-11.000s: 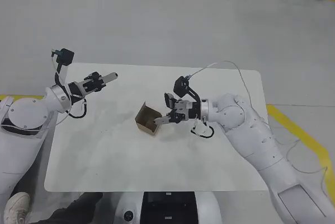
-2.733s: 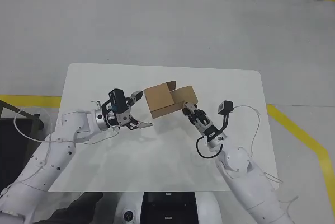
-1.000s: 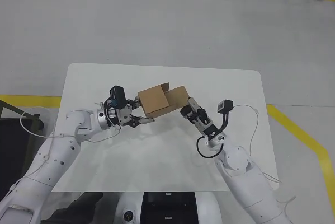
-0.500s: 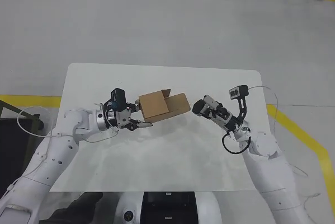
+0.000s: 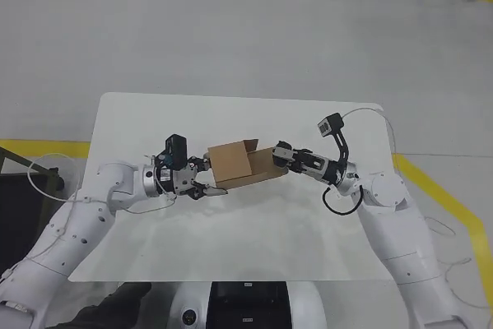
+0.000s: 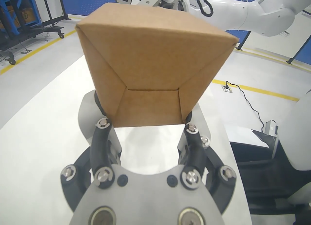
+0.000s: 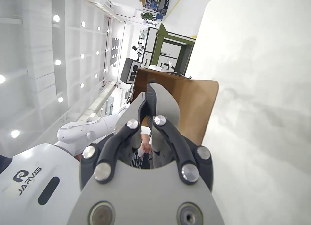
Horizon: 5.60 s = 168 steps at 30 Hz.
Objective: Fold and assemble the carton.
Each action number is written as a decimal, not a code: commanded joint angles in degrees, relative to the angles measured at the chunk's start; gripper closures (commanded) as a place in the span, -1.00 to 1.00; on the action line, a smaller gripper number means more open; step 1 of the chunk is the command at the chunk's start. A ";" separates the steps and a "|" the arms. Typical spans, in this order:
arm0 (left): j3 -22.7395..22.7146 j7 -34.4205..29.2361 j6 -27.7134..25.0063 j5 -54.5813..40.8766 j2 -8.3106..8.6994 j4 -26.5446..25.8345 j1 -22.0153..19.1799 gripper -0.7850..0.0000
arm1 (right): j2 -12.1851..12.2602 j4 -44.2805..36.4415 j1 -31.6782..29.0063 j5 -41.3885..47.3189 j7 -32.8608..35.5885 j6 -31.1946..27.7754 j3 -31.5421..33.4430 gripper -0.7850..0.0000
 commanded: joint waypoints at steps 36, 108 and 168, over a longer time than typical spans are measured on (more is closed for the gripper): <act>12.53 7.77 0.00 1.50 4.21 -0.43 -6.48 0.07 | -1.70 7.89 11.87 -1.41 9.92 -5.36 -13.45 1.00; 15.75 9.83 0.00 0.90 4.65 1.91 -8.81 -1.00 | -3.45 10.04 12.84 5.19 11.06 -6.21 -19.76 1.00; 24.99 12.03 0.00 -7.88 8.86 0.77 -14.27 -0.28 | -4.33 13.21 13.32 7.07 11.56 -10.91 -20.30 0.12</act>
